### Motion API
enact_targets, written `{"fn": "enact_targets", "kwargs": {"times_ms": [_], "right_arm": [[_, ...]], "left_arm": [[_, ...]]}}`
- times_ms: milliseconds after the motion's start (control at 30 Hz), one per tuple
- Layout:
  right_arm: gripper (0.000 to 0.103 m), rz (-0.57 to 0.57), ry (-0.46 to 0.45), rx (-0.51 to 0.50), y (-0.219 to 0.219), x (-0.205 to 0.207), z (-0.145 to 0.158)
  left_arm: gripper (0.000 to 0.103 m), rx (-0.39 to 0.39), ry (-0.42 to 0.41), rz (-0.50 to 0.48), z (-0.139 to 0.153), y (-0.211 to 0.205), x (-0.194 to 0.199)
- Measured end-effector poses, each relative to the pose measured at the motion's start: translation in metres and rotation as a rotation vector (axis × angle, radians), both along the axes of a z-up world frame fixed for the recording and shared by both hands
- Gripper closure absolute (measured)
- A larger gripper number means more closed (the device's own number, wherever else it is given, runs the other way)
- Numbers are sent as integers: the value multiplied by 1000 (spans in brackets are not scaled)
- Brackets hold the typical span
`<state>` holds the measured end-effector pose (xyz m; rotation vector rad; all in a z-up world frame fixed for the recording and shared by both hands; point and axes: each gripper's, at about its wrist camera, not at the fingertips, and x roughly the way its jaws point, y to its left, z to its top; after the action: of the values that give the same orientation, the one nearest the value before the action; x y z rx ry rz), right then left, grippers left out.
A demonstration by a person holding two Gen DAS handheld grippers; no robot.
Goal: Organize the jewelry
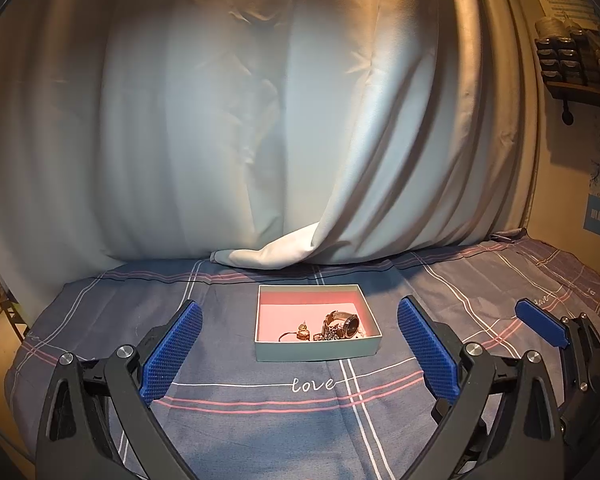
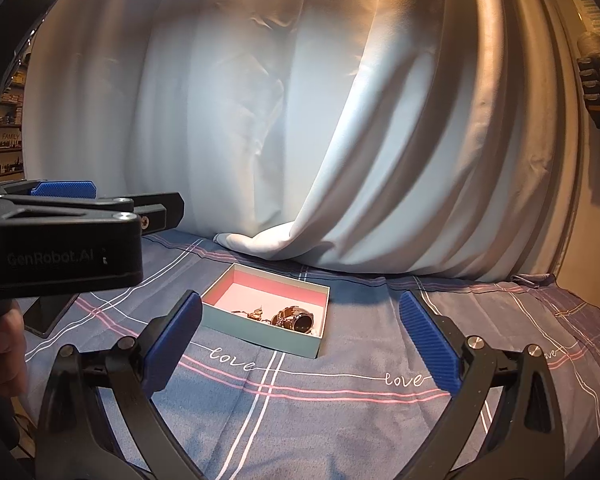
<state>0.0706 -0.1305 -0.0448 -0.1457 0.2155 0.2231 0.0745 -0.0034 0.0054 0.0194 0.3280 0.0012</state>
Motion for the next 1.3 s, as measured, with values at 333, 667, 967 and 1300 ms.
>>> {"fn": "enact_targets", "kwargs": {"times_ms": [333,667,967,1300], "right_arm": [[6,5,9,-8,2,-1,-1],[6,11,22,-14,3,0,-3],[6,16,35,-13,1,3,-3],[6,26,43,-17,3,6,-5]], "left_arm": [[6,-3,7,1,1,1,1],[6,7,24,6,-2,0,5],[6,20,22,40,-5,-1,8],[6,-12,69,-23,-6,-2,15]]}}
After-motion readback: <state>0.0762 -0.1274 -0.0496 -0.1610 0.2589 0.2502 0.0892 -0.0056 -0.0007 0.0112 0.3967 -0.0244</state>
